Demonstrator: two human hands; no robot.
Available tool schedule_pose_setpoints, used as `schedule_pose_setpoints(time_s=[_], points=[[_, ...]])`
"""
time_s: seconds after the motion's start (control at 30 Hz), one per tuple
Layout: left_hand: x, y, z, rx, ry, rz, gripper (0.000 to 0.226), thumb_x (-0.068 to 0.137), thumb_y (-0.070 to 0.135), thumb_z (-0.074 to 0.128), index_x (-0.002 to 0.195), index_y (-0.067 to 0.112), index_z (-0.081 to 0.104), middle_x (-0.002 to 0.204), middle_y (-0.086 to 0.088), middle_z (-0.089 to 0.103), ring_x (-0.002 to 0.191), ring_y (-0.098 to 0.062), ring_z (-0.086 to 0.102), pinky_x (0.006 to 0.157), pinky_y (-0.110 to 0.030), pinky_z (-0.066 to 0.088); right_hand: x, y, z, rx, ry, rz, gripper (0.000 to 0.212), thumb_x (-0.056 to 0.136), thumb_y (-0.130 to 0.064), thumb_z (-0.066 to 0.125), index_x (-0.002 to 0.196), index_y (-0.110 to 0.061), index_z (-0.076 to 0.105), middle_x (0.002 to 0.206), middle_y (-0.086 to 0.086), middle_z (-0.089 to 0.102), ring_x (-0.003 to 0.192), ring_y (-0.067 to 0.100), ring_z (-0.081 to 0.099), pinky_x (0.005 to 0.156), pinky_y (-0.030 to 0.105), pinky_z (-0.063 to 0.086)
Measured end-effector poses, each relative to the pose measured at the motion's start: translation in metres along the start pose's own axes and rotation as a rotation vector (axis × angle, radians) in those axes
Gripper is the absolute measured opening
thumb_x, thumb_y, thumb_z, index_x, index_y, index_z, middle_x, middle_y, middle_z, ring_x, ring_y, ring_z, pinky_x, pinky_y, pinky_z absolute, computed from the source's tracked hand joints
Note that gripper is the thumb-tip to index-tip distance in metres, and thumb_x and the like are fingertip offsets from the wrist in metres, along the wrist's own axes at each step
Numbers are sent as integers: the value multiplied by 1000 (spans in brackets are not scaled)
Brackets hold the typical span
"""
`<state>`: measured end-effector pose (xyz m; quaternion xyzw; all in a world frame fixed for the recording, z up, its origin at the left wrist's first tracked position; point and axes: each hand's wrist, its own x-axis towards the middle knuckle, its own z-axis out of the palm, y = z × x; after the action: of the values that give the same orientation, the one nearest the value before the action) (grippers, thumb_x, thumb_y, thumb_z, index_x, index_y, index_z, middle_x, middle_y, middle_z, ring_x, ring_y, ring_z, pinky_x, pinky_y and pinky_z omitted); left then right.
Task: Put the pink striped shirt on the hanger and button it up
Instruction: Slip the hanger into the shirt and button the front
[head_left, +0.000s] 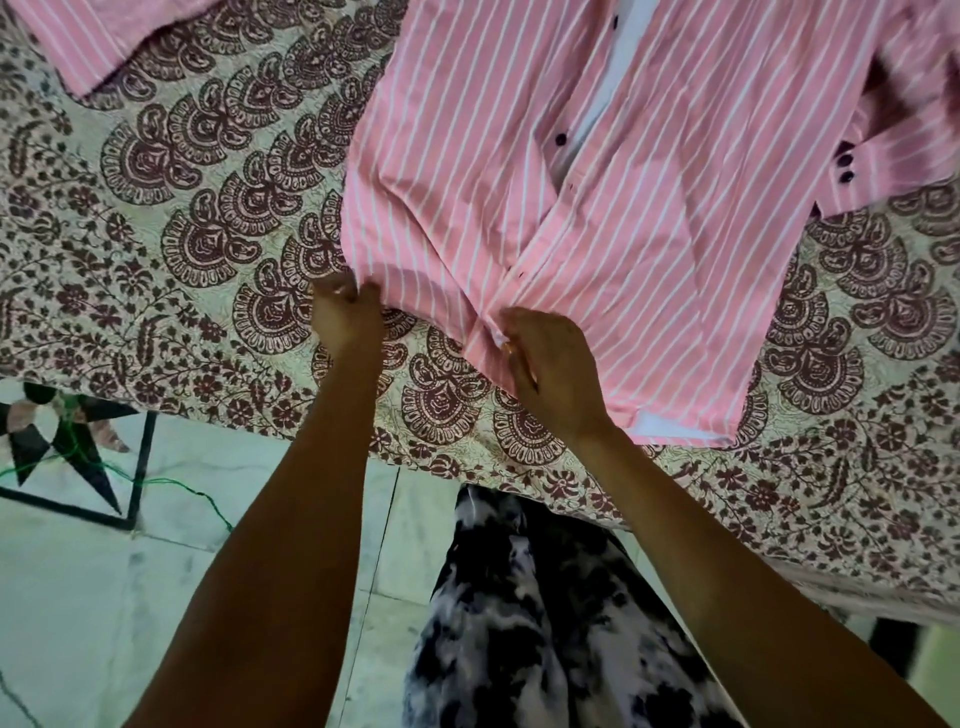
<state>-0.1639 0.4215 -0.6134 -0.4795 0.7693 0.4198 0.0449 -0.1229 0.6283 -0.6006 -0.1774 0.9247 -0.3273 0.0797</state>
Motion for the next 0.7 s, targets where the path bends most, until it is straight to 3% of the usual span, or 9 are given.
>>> schedule_pose_setpoints(time_s=[0.07, 0.1, 0.17, 0.23, 0.4, 0.5, 0.63, 0.7], points=[[5, 1, -9, -34, -45, -63, 23, 84, 15, 65, 102, 1, 64, 93, -5, 65, 68, -12, 57, 61, -25, 50, 2, -7, 1, 39, 27, -39, 25, 89, -13, 44, 108, -6, 58, 114, 10, 63, 105, 24, 54, 93, 36, 38], [10, -2, -20, -75, -33, -98, 18, 85, 16, 64, 97, 3, 64, 88, -5, 64, 68, -13, 57, 63, -28, 54, 3, -11, 1, 59, 47, -58, 22, 88, -11, 46, 107, -6, 57, 114, 11, 63, 105, 24, 52, 93, 36, 37], [24, -10, -44, -217, 31, -159, 13, 89, 18, 59, 92, 6, 59, 90, -3, 62, 80, -19, 61, 73, -34, 58, 3, -19, 5, 78, 85, -75, 19, 86, -6, 51, 104, -4, 57, 115, 13, 62, 106, 23, 51, 95, 35, 36], [39, -13, -64, -289, 89, -166, 22, 92, 20, 55, 104, 3, 54, 101, -4, 59, 90, -21, 62, 77, -34, 57, 4, -24, 12, 67, 117, -72, 20, 86, -6, 53, 104, -3, 60, 118, 13, 61, 110, 23, 50, 98, 37, 36], [81, -9, -64, -143, 171, -143, 24, 86, 22, 60, 104, 7, 55, 107, -8, 62, 95, -25, 63, 77, -42, 57, 10, -33, 36, 107, 111, -41, 14, 88, -6, 53, 97, -4, 63, 119, 14, 59, 116, 23, 49, 96, 42, 41], [80, -19, -57, -22, 248, -132, 23, 78, 10, 57, 100, 11, 50, 108, -12, 60, 96, -27, 61, 83, -41, 55, 11, -27, 52, 77, -23, 14, 14, 86, -5, 52, 98, -9, 59, 125, 16, 56, 119, 28, 50, 97, 49, 41], [33, -14, -47, 192, 353, 114, 31, 76, -2, 49, 106, 7, 52, 115, -12, 54, 91, -18, 50, 74, -26, 42, 6, -24, 58, 122, -186, 11, 19, 88, -11, 42, 97, -7, 57, 134, 16, 50, 128, 28, 43, 102, 52, 36], [6, -14, -36, 220, 187, 360, 20, 81, -1, 51, 99, 4, 59, 102, -13, 63, 84, -16, 54, 70, -25, 45, 4, -31, 48, 265, -159, 29, 21, 90, -11, 40, 100, -4, 57, 133, 15, 51, 127, 24, 41, 103, 45, 37]])
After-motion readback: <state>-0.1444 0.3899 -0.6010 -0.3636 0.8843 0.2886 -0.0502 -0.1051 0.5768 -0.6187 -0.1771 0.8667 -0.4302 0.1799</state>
